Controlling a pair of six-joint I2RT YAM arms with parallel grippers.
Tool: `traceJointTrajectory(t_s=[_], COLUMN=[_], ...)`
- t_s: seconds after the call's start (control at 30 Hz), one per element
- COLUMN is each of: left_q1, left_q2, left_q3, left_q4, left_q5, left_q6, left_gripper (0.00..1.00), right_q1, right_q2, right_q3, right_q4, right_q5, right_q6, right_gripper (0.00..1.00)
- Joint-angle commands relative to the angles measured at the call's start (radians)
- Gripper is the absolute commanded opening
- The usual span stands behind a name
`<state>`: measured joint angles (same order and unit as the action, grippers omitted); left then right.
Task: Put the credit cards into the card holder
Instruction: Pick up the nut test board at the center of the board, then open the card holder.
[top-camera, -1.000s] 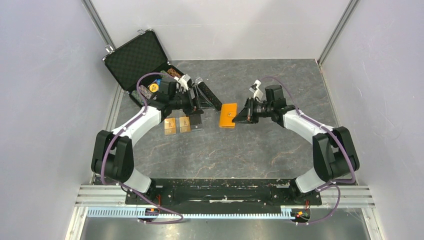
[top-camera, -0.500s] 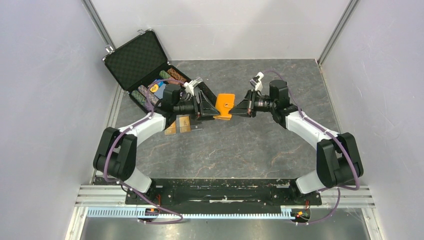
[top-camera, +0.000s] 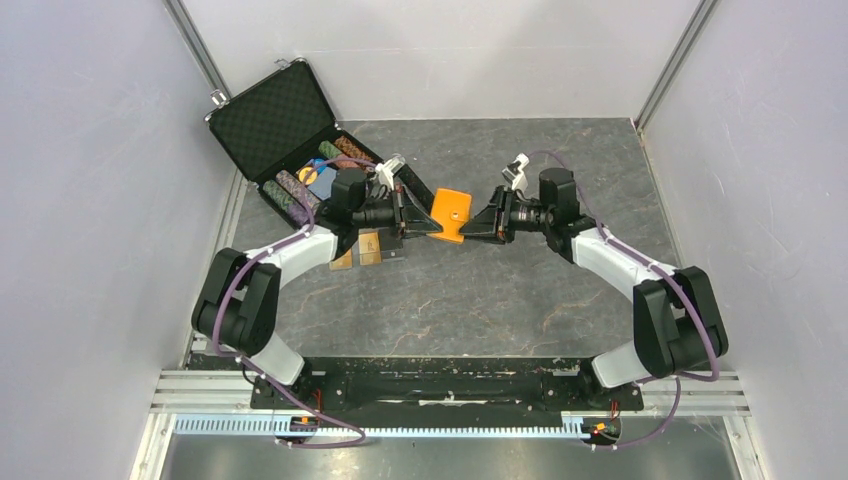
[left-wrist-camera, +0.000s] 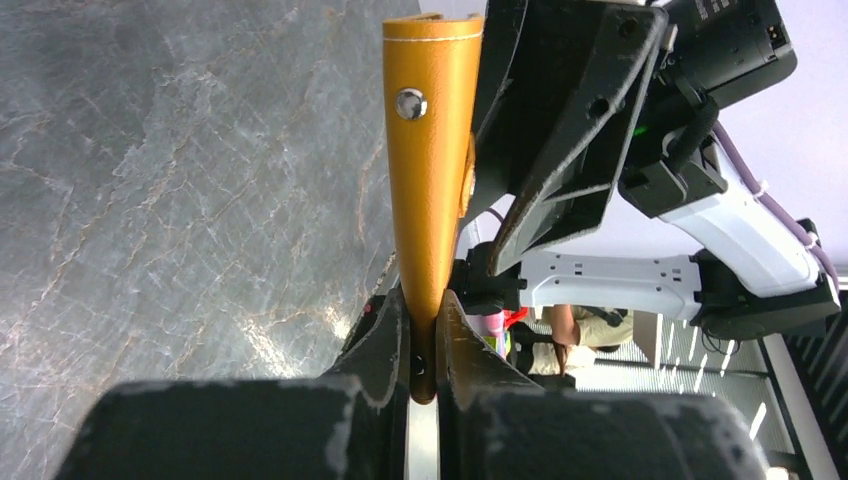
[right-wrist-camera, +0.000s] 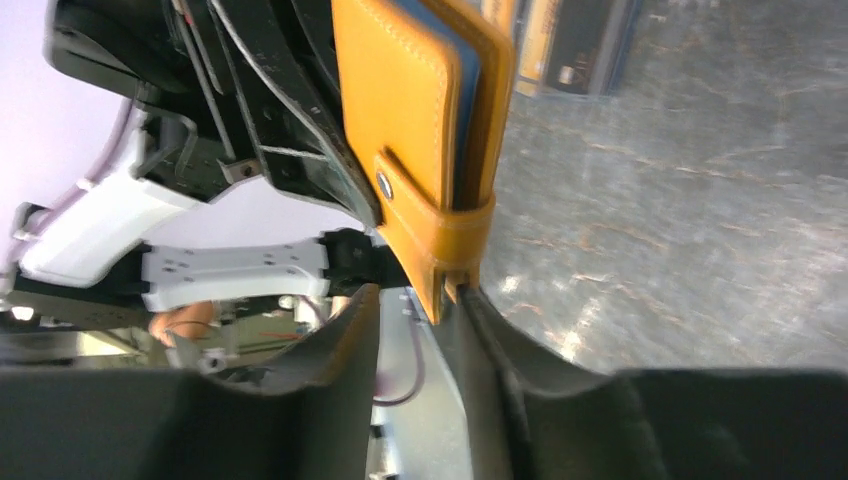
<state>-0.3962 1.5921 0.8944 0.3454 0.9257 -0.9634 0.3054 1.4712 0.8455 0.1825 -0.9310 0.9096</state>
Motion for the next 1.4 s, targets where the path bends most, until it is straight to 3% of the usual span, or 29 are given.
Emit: traceJointTrajectory(t_s=[0.0, 0.1, 0.17, 0.3, 0.5, 0.57, 0.73, 1.0, 1.13, 1.27, 1.37], left_q1=[-0.008, -0.045, -0.082, -0.166, -0.242, -0.256, -0.265, -0.267, -0.267, -0.267, -0.267], left_q2=[-0.059, -0.101, -0.109, -0.107, -0.098, -0.097, -0.094, -0.09, -0.088, -0.093, -0.103], left_q3=[0.028, 0.101, 0.148, 0.216, 0.266, 0.279, 0.291, 0.302, 0.308, 0.308, 0.304], left_q4=[-0.138, -0.433, -0.58, -0.736, -0.817, -0.833, -0.855, -0.855, -0.859, -0.859, -0.847], left_q5=[-0.057, -0.21, -0.314, -0.451, -0.538, -0.551, -0.565, -0.566, -0.578, -0.612, -0.626], left_q6=[0.087, 0.259, 0.326, 0.385, 0.405, 0.414, 0.419, 0.416, 0.412, 0.394, 0.378], left_gripper=[0.02, 0.02, 0.02, 0.02, 0.02, 0.02, 0.02, 0.02, 0.02, 0.02, 0.02], right_q1=[0.003, 0.004, 0.012, 0.054, 0.16, 0.178, 0.198, 0.216, 0.222, 0.227, 0.226], right_q2=[-0.046, -0.054, -0.051, -0.024, 0.058, 0.081, 0.121, 0.149, 0.162, 0.169, 0.168], right_q3=[0.071, 0.125, 0.159, 0.221, 0.342, 0.37, 0.39, 0.354, 0.355, 0.369, 0.368], right_q4=[-0.229, -0.36, -0.433, -0.52, -0.684, -0.721, -0.772, -0.78, -0.81, -0.876, -0.924], right_q5=[0.087, 0.167, 0.215, 0.274, 0.457, 0.511, 0.556, 0.575, 0.611, 0.692, 0.775], right_q6=[-0.182, -0.274, -0.321, -0.369, -0.451, -0.469, -0.504, -0.528, -0.555, -0.621, -0.66], right_gripper=[0.51, 0.72, 0.8, 0.88, 0.9, 0.89, 0.72, 0.62, 0.51, 0.42, 0.4])
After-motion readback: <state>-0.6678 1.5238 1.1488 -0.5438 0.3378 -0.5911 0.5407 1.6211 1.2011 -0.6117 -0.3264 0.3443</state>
